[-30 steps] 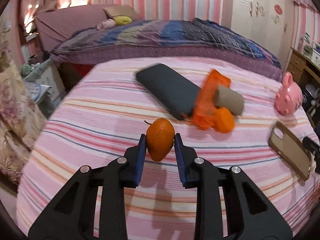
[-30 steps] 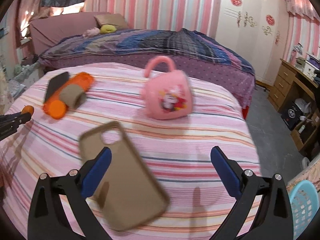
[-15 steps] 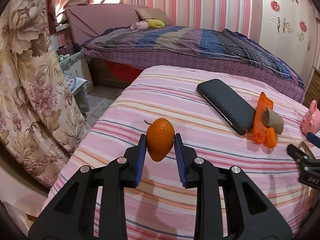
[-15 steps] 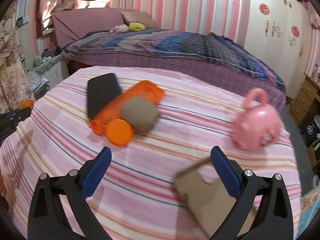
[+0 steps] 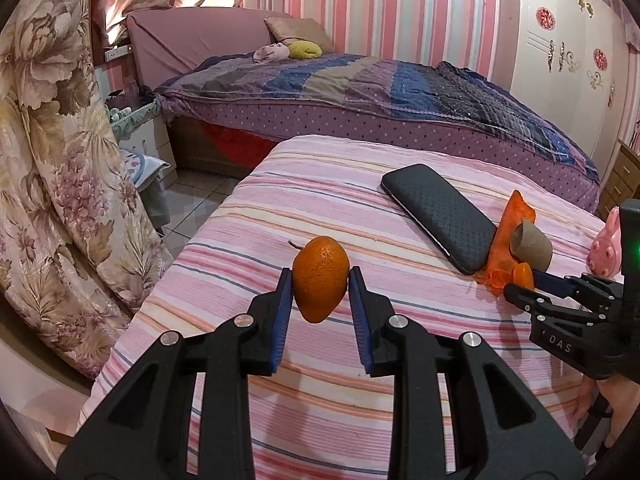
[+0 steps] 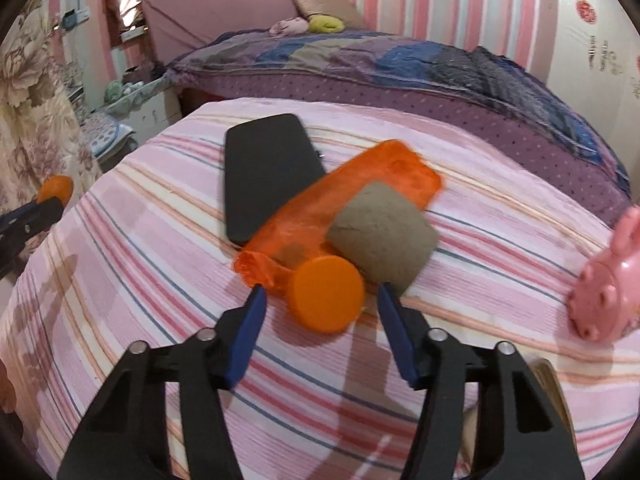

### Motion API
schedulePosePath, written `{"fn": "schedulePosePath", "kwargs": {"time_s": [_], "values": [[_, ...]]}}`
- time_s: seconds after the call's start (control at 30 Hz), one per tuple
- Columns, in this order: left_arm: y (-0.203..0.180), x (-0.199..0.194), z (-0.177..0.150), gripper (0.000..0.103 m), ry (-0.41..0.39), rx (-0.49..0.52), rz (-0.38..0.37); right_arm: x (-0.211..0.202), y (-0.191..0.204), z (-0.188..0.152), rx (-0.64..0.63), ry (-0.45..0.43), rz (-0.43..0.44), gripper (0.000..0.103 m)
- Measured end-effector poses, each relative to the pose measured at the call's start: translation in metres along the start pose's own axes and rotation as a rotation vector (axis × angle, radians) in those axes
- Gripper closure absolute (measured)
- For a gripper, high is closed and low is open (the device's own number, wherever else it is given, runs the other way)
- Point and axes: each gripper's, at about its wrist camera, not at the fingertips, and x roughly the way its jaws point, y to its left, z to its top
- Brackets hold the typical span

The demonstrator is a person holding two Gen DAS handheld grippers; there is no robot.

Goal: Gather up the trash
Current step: 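Grasp the orange round lid with the right gripper while the left holds the fruit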

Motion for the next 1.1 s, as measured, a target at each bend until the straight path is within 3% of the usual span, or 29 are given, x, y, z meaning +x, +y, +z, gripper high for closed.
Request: {"fn": "schedulePosePath", "kwargs": {"time_s": [0.27, 0.57, 0.93, 1.1], "values": [[-0.01, -0.012, -0.002, 0.076, -0.013, 0.026, -0.005, -0.028, 0.004, -0.027, -0.038, -0.029, -0.037, 0.063], [-0.041, -0.036, -0.024, 0.076, 0.012, 0.062, -0.006, -0.108, -0.024, -0.075, 0.005, -0.104, -0.109, 0.062], [-0.106, -0.093, -0.056, 0.076, -0.053, 0.151, -0.083, -0.196, -0.074, -0.13, 0.03, -0.148, -0.231, 0.062], [-0.122, -0.114, -0.073, 0.076, -0.052, 0.127, -0.146, -0.227, -0.097, -0.157, 0.082, -0.175, -0.274, 0.062]]}}
